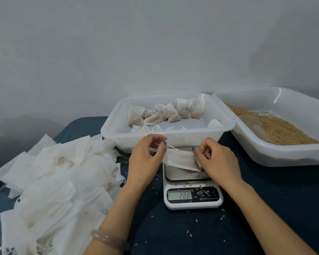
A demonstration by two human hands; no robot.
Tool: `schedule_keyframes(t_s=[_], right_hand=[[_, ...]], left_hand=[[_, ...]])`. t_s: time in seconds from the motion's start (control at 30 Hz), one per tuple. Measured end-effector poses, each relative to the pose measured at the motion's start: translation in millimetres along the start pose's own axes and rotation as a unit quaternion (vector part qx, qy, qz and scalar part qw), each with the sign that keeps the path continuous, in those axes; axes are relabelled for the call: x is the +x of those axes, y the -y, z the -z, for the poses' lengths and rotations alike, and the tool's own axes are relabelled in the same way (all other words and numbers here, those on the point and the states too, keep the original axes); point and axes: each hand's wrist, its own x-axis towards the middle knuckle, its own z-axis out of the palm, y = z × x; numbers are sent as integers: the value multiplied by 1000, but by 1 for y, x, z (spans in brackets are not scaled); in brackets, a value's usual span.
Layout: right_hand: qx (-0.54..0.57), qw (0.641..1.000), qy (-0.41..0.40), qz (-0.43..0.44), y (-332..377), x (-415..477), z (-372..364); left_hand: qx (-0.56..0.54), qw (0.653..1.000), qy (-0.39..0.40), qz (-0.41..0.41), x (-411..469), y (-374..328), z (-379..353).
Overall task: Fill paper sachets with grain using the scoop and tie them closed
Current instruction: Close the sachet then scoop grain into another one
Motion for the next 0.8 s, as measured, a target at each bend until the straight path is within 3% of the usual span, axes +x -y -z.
schedule_keyframes(t_s=[0.37,0.53,0.8], right_hand=[[-14,1000,-3,-22,-15,1,-4],[6,1000,-6,-19,-15,1,-4],[10,999,-37,-12,-10,-1,0]], left_hand=[[177,983,21,39,-5,3,-2],[152,987,33,50,-6,0,-3],[83,982,109,-127,-15,-10,-16]])
